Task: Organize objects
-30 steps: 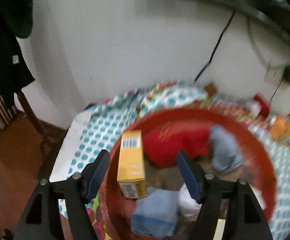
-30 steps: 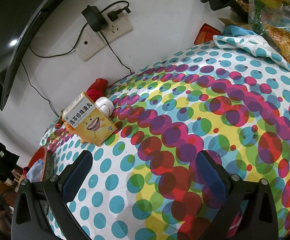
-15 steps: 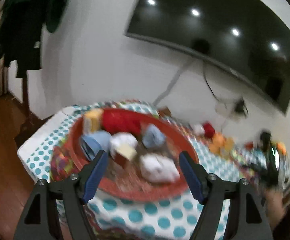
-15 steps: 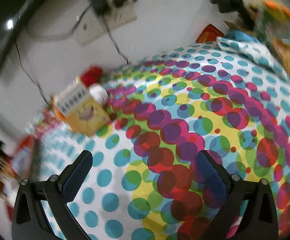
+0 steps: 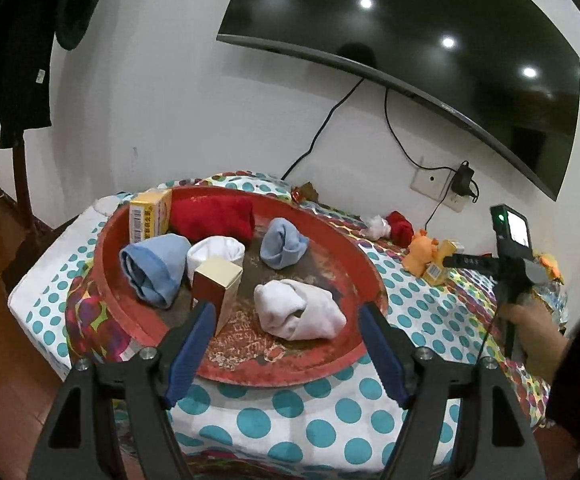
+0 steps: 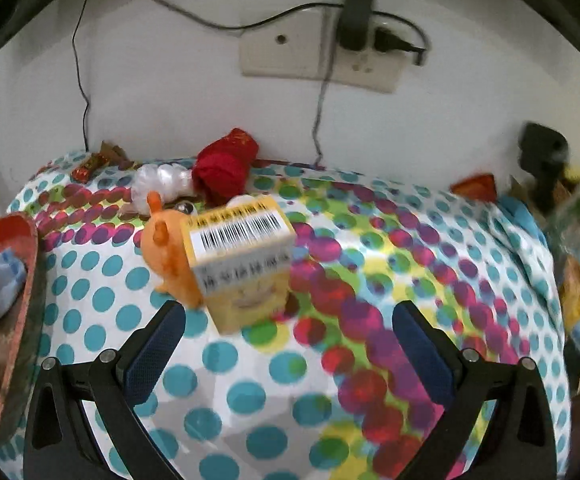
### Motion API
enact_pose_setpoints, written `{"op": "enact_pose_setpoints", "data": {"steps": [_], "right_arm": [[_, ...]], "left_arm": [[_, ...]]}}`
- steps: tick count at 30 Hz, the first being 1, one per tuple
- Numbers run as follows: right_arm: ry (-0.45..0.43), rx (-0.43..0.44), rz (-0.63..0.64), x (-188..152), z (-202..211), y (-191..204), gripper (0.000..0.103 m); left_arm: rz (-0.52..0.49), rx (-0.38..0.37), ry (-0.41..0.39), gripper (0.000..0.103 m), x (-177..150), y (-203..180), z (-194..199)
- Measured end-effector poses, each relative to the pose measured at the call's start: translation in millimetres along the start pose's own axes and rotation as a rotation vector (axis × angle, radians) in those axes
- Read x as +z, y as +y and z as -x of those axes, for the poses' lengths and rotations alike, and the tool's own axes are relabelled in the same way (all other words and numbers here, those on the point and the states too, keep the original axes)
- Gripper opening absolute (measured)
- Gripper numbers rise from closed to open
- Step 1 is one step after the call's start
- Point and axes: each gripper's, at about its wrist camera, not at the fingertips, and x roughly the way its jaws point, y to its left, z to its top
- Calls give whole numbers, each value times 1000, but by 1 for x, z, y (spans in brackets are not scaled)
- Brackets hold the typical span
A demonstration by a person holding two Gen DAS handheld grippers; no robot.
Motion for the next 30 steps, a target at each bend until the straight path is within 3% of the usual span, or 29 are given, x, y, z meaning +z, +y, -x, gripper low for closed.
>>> {"op": "enact_pose_setpoints", "data": {"steps": [5, 7, 8, 9, 24, 30], "right_arm": [[-19, -2, 40, 12, -9, 10, 100], [-36, 52, 6, 14, -10, 9, 87], [-43, 66, -10, 14, -9, 7, 67], [-48, 53, -28, 15, -8, 7, 56], [-67, -12, -28, 2, 27, -18, 54], [-90, -81, -20, -1, 54, -31, 54]], "left_arm": [[-12, -23, 31, 76, -1, -2, -6], [-11, -26, 46, 76, -2, -2, -9], [-9, -26, 52, 76, -2, -1, -11], [-6, -26, 58, 76, -3, -1, -12], [-22, -12, 77, 76, -6, -8, -12], [-21, -6, 88, 76, -8, -11, -10]]}}
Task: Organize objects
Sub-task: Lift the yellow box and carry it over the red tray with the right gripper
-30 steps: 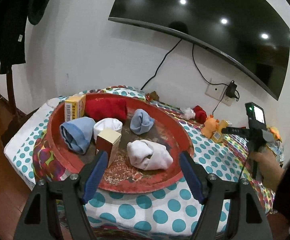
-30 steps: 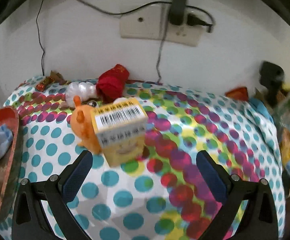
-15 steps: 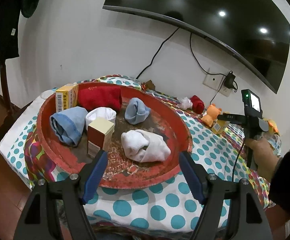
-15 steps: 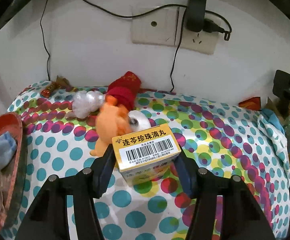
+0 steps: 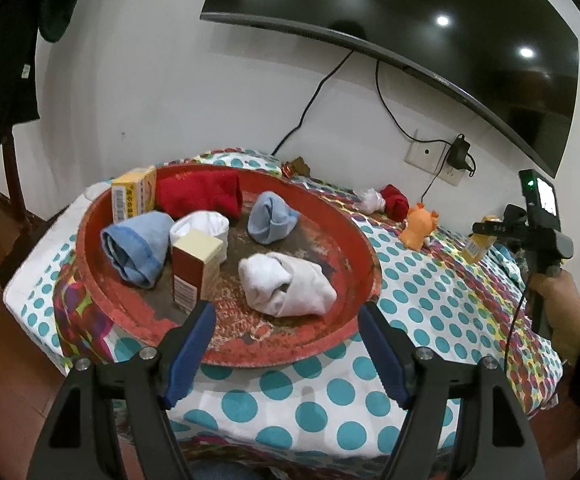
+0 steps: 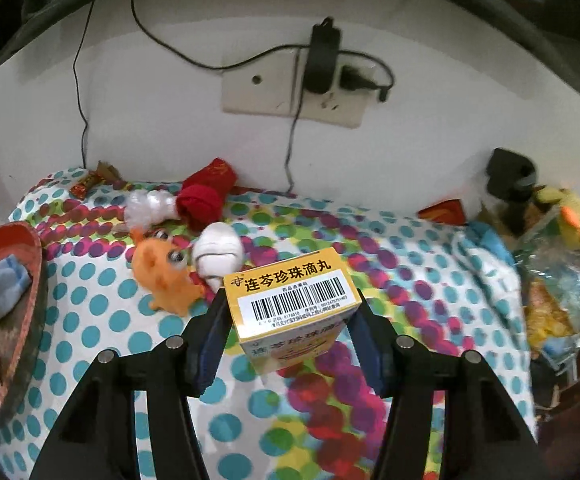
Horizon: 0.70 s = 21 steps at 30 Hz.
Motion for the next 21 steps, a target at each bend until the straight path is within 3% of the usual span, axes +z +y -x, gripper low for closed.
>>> {"op": "enact_pose_setpoints", "data": {"steps": [8, 21], "right_arm": [[-31, -36, -17, 6, 23, -5, 54], [-75, -12, -17, 15, 47, 8, 54]], "left_arm": [[14, 5, 17, 76, -1, -1, -1], [12, 15, 22, 76, -2, -3, 0]]}}
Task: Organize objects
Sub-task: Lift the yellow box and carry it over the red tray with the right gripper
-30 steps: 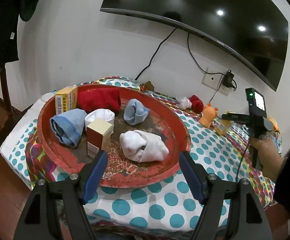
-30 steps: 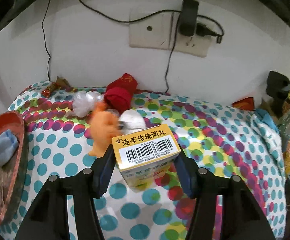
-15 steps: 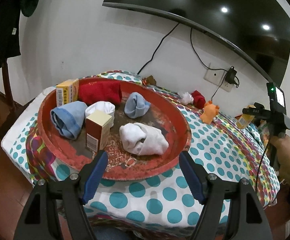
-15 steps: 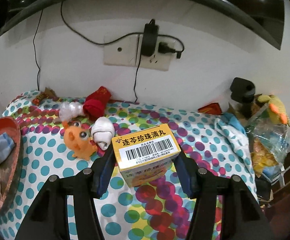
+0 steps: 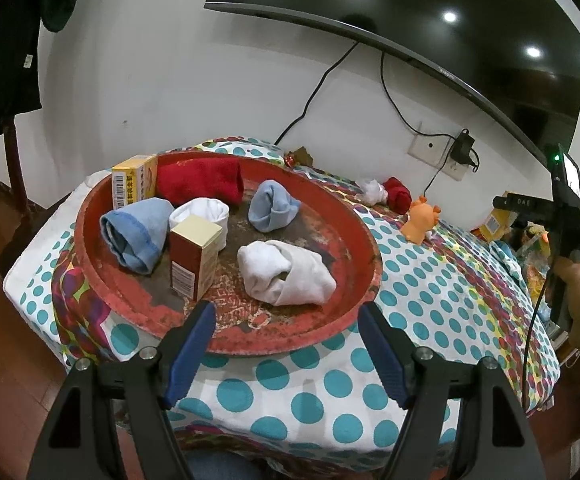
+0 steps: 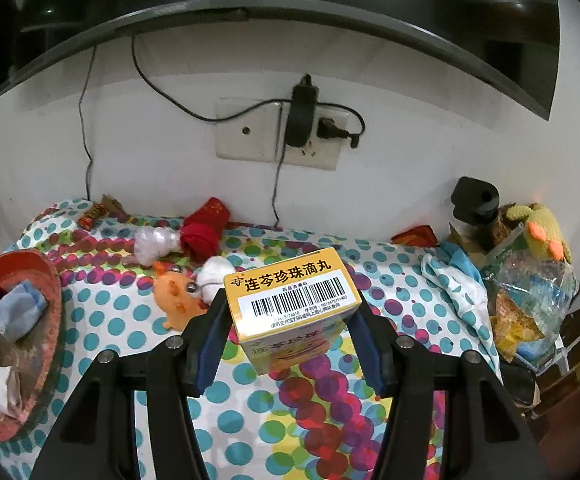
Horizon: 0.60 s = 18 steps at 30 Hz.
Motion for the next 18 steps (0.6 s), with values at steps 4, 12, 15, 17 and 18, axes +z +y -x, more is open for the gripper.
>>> {"op": "enact_pose_setpoints", "data": {"steps": [4, 12, 15, 17, 18], "right_arm": [[-22, 38, 12, 6, 7, 19, 54], [-40, 139, 70, 17, 16, 80, 54], [-41, 181, 96, 21, 19, 107, 54], [-38, 211, 113, 24, 20, 125, 54], [-39, 229, 126, 26, 22, 138, 54]], "left_arm": [[-3, 1, 6, 76, 0, -1, 0], [11, 9, 5, 76, 1, 4, 0], [31, 13, 5, 76, 2, 9, 0], [40, 17, 4, 76, 2, 11, 1], [44, 19, 4, 76, 2, 12, 1]]}}
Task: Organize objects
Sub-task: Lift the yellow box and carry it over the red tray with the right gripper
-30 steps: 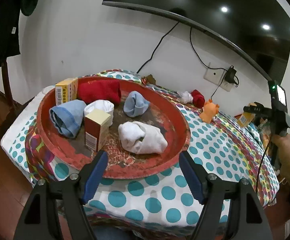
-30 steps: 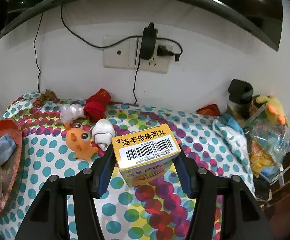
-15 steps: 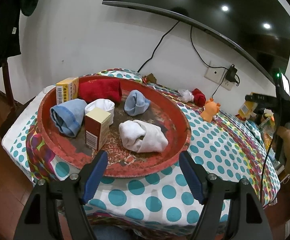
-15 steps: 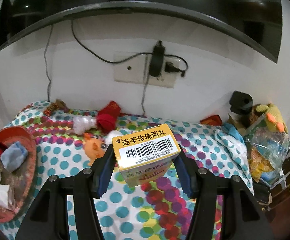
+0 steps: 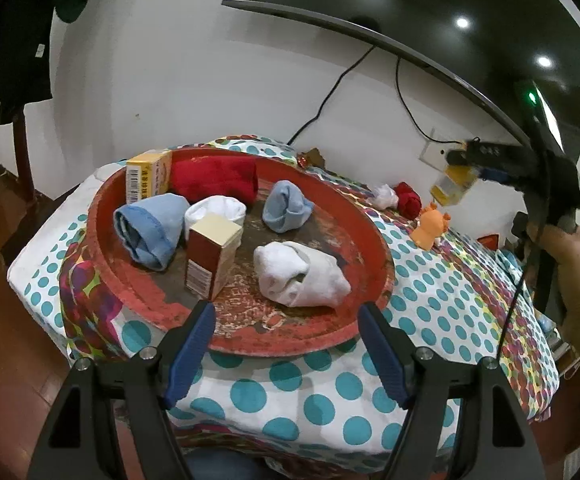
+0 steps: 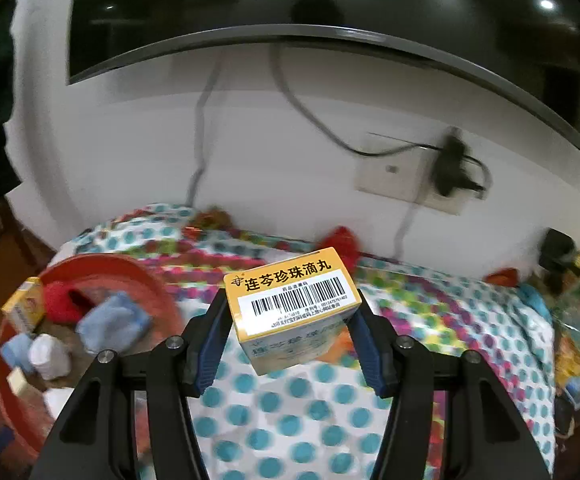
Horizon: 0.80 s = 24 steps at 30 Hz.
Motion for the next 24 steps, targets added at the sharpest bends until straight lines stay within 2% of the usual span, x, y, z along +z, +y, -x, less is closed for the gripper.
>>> {"op": "enact_pose_setpoints", "data": {"steps": [6, 13, 18, 24], "right_arm": [[36, 114, 61, 25, -21, 70, 54], [92, 255, 62, 48, -53, 147, 54], [133, 275, 95, 55, -85, 196, 54], [162, 293, 60, 54, -112, 229, 55]], "left_arm": [[24, 12, -10, 76, 4, 10, 1], [61, 51, -57, 76, 15, 30, 5], [136, 84, -74, 76, 22, 53, 6], [175, 118, -128, 76, 28, 66, 16]]}}
